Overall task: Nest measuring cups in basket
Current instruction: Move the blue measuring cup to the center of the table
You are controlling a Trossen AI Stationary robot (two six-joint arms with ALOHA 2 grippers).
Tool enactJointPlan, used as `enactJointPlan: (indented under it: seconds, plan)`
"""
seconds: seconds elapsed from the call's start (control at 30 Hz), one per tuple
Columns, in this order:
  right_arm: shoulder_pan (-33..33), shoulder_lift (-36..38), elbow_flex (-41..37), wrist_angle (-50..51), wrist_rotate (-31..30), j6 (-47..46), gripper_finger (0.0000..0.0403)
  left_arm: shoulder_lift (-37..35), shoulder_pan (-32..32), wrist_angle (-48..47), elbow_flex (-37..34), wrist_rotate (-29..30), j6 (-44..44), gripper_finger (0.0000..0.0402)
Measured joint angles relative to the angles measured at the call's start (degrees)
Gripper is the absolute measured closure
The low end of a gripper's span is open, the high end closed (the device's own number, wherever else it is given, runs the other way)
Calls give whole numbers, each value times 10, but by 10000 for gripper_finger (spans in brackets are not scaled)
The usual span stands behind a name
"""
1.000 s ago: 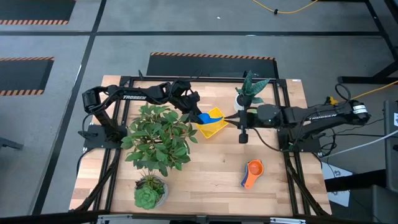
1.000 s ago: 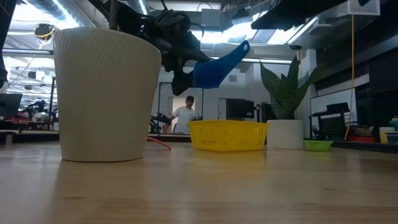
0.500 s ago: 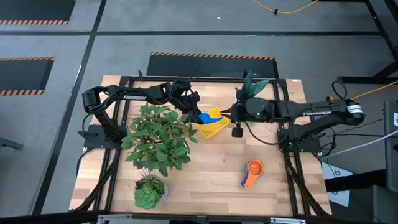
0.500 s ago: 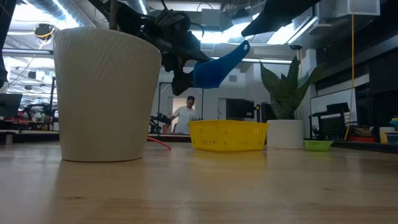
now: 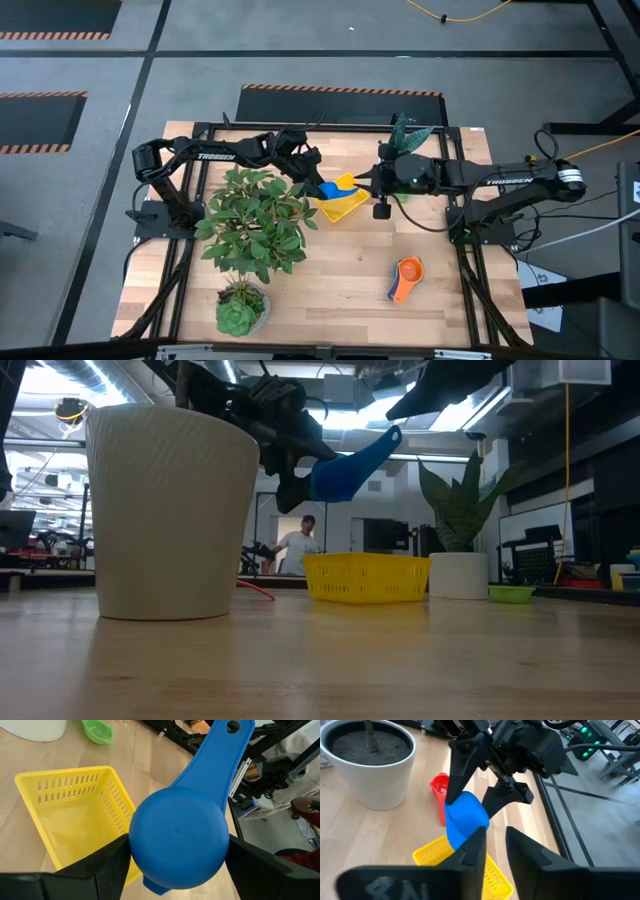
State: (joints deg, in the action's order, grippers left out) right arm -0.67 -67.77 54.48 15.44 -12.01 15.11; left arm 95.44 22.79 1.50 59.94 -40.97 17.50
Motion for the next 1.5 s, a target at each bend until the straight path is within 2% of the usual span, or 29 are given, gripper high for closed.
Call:
enactJointPlan:
  seconds: [0.2, 0.33, 0.5, 0.7, 0.87, 0.97, 1.1, 1.27, 1.5]
  plan:
    - [0, 0, 0, -4, 0, 4, 247, 0, 0, 0, 0, 0, 0, 114]
    - [0, 0, 0, -6, 0, 5, 224, 0, 0, 0, 0, 0, 0, 114]
    - [0, 0, 0, 4, 4, 15, 221, 0, 0, 0, 0, 0, 0, 114]
    - [-2, -3, 0, 20, 36, 47, 220, 0, 0, 0, 0, 0, 0, 114]
    - [-18, -24, 0, 22, 42, 46, 220, 0, 1, 0, 0, 3, 0, 114]
    - [-22, -40, 0, 23, 67, 49, 221, 0, 0, 1, 0, 0, -1, 114]
    - [-22, -52, -1, 22, 71, 76, 238, 0, 0, 1, 0, -1, -1, 114]
    - [-22, -57, 0, 23, 71, 77, 282, 0, 0, 1, 0, -1, -1, 114]
    - [-22, -57, -1, 31, 79, 82, 382, 0, 0, 1, 0, -8, -3, 114]
